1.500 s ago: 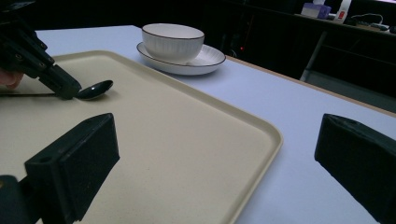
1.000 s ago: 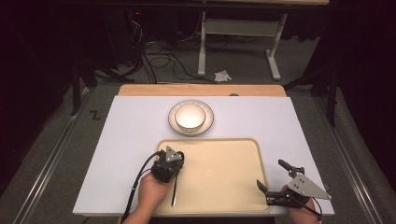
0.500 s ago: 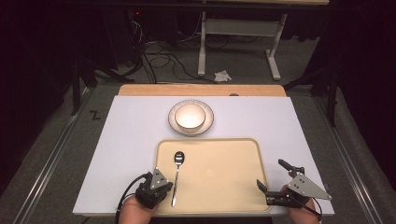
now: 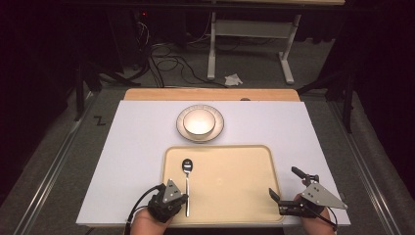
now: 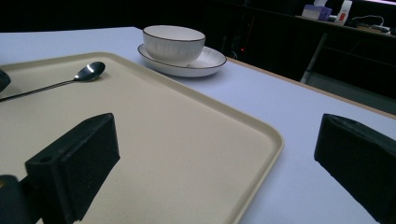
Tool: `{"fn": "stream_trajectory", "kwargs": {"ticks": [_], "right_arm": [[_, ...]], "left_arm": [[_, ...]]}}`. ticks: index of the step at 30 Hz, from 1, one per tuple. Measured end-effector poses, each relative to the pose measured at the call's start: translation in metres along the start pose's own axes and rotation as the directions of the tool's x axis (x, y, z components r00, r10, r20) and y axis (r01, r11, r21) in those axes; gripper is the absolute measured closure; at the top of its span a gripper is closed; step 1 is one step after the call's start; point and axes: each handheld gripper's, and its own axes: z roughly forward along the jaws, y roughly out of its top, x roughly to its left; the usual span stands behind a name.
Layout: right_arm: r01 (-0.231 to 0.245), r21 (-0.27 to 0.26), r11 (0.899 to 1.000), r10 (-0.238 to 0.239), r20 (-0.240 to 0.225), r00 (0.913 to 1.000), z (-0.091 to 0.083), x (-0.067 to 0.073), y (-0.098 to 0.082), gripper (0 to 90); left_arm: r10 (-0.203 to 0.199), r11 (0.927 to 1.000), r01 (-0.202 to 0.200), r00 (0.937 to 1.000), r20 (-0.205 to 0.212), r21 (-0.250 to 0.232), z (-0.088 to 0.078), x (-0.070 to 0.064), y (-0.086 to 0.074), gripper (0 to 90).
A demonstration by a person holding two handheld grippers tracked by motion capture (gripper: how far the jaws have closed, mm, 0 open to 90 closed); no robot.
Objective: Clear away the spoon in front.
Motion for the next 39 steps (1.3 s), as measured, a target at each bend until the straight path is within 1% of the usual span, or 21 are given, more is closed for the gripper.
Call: {"fn": "stream_trajectory", "kwargs": {"ticks": [3, 5, 7, 8, 9, 11, 14, 18, 20, 21, 23, 25, 26, 27, 28, 29, 30, 32, 33, 36, 39], "right_arm": [[-0.001, 0.001, 1.000, 0.001, -0.001, 1.0000, 0.000, 0.000, 0.000, 0.7], [0.004, 0.003, 1.000, -0.004, -0.002, 1.0000, 0.000, 0.000, 0.000, 0.7], [0.008, 0.006, 1.000, -0.008, -0.001, 1.0000, 0.001, 0.000, 0.000, 0.7], [-0.001, 0.009, 1.000, 0.001, -0.003, 1.0000, 0.001, 0.000, -0.001, 0.7], [0.005, 0.010, 1.000, -0.005, -0.002, 1.0000, 0.001, 0.000, -0.001, 0.7], [-0.001, 0.015, 1.000, 0.001, 0.000, 1.0000, 0.001, 0.000, -0.002, 0.7], [-0.005, 0.027, 1.000, 0.005, 0.013, 0.9999, 0.002, -0.002, -0.004, 0.7], [-0.016, 0.032, 0.999, 0.015, 0.027, 0.9995, 0.001, -0.003, -0.004, 0.7], [-0.010, 0.025, 1.000, 0.010, 0.031, 0.9995, 0.001, -0.003, -0.004, 0.7], [-0.019, 0.023, 1.000, 0.018, 0.033, 0.9993, 0.000, -0.003, -0.003, 0.7], [-0.023, 0.026, 0.999, 0.022, 0.042, 0.9989, 0.000, -0.002, -0.003, 0.7], [-0.023, 0.030, 0.999, 0.022, 0.043, 0.9988, 0.000, -0.001, -0.003, 0.7], [-0.008, 0.027, 1.000, 0.007, 0.037, 0.9993, 0.001, -0.002, -0.003, 0.7], [-0.009, 0.027, 1.000, 0.008, 0.035, 0.9994, 0.001, -0.003, -0.004, 0.7], [-0.015, 0.021, 1.000, 0.014, 0.033, 0.9994, 0.001, -0.002, -0.004, 0.7], [-0.024, 0.027, 0.999, 0.023, 0.034, 0.9991, 0.000, -0.002, -0.004, 0.7], [-0.016, 0.022, 1.000, 0.015, 0.035, 0.9993, 0.000, -0.004, -0.004, 0.7], [-0.027, 0.022, 0.999, 0.026, 0.037, 0.9990, -0.002, -0.004, -0.004, 0.7], [-0.021, 0.018, 1.000, 0.021, 0.036, 0.9991, -0.002, -0.005, -0.004, 0.7], [-0.032, 0.016, 0.999, 0.031, 0.032, 0.9990, -0.002, -0.005, -0.004, 0.7], [-0.015, 0.015, 1.000, 0.014, 0.029, 0.9995, -0.001, -0.005, -0.003, 0.7]], "left_arm": [[-0.041, 0.9978, 0.039, 0.9987, -0.032, -0.053, -0.008, 0.013, -0.001, 75.6], [-0.051, 0.9946, 0.045, 0.9967, -0.063, -0.093, -0.014, 0.023, -0.001, 67.0], [-0.040, 0.9922, 0.028, 0.9946, -0.096, -0.121, -0.021, 0.035, 0.000, 57.9], [-0.038, 0.9902, 0.023, 0.9939, -0.103, -0.138, -0.025, 0.042, 0.001, 52.6], [-0.044, 0.9882, 0.027, 0.9924, -0.115, -0.151, -0.029, 0.049, 0.001, 48.7], [-0.076, 0.9806, 0.052, 0.9902, -0.117, -0.189, -0.036, 0.064, -0.001, 38.9], [-0.087, 0.9734, 0.056, 0.9877, -0.130, -0.222, -0.048, 0.078, -0.011, 33.6], [-0.111, 0.9613, 0.069, 0.9827, -0.148, -0.267, -0.063, 0.082, -0.020, 16.8], [-0.121, 0.9535, 0.072, 0.9814, -0.150, -0.293, -0.069, 0.083, -0.023, 10.9], [-0.123, 0.9516, 0.073, 0.9806, -0.152, -0.298, -0.071, 0.083, -0.024, 7.4], [-0.127, 0.9475, 0.075, 0.9807, -0.149, -0.311, -0.075, 0.084, -0.027, 3.3], [-0.145, 0.9398, 0.094, 0.9803, -0.135, -0.329, -0.077, 0.086, -0.029, 1.7], [-0.161, 0.9341, 0.111, 0.9792, -0.123, -0.339, -0.078, 0.087, -0.030, 1.3], [-0.173, 0.9299, 0.123, 0.9780, -0.117, -0.346, -0.077, 0.087, -0.030, 1.2], [-0.177, 0.9298, 0.129, 0.9775, -0.114, -0.345, -0.077, 0.088, -0.030, 1.2], [-0.177, 0.9324, 0.129, 0.9774, -0.116, -0.338, -0.076, 0.089, -0.030, 1.3], [-0.176, 0.9350, 0.129, 0.9772, -0.118, -0.331, -0.075, 0.089, -0.031, 1.3], [-0.180, 0.9383, 0.133, 0.9763, -0.121, -0.319, -0.072, 0.090, -0.031, 1.3], [-0.178, 0.9404, 0.132, 0.9764, -0.122, -0.313, -0.072, 0.089, -0.032, 1.3], [-0.176, 0.9409, 0.129, 0.9760, -0.128, -0.313, -0.072, 0.088, -0.032, 1.3], [-0.175, 0.9409, 0.127, 0.9764, -0.127, -0.314, -0.071, 0.087, -0.032, 1.5]]}}
